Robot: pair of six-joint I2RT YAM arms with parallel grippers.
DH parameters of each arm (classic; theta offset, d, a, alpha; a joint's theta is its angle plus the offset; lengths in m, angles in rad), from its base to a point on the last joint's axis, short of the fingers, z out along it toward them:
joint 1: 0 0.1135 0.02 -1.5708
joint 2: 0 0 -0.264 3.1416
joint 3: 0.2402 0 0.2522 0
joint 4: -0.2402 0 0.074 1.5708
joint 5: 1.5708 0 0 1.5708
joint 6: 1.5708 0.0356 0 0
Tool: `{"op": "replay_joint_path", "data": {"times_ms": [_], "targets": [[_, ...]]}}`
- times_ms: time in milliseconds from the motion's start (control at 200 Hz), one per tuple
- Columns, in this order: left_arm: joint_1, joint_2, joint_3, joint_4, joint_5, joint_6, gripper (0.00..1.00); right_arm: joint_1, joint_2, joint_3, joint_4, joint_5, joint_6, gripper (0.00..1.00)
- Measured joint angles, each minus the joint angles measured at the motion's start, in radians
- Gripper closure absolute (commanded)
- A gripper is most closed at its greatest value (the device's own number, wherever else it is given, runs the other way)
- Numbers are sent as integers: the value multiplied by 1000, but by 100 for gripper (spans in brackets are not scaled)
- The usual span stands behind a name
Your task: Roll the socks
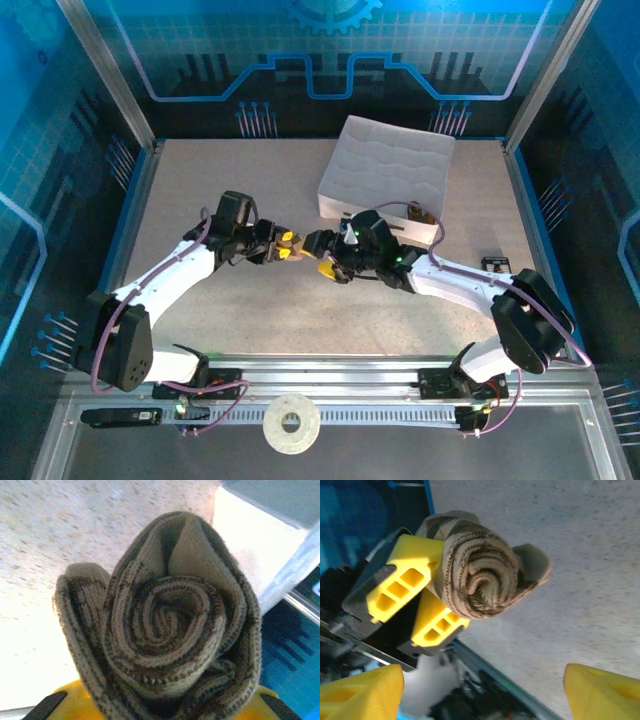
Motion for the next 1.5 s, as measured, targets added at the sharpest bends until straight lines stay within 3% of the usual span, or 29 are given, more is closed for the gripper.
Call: {"op": "replay_joint_path", "data": {"times_ms": [230, 485, 1076, 1501], "targets": [[1, 10, 21, 66, 45, -81, 100, 35, 54, 52, 184, 79, 257, 17], [1, 10, 21, 111, 62, -153, 100, 35, 109, 60, 279, 109, 389, 17], [4, -36, 21, 114, 95, -186, 100, -60, 126, 59, 237, 29, 353, 20], [5, -46, 20, 100, 103, -186, 100, -66, 147, 101, 216, 0, 303, 44]]}}
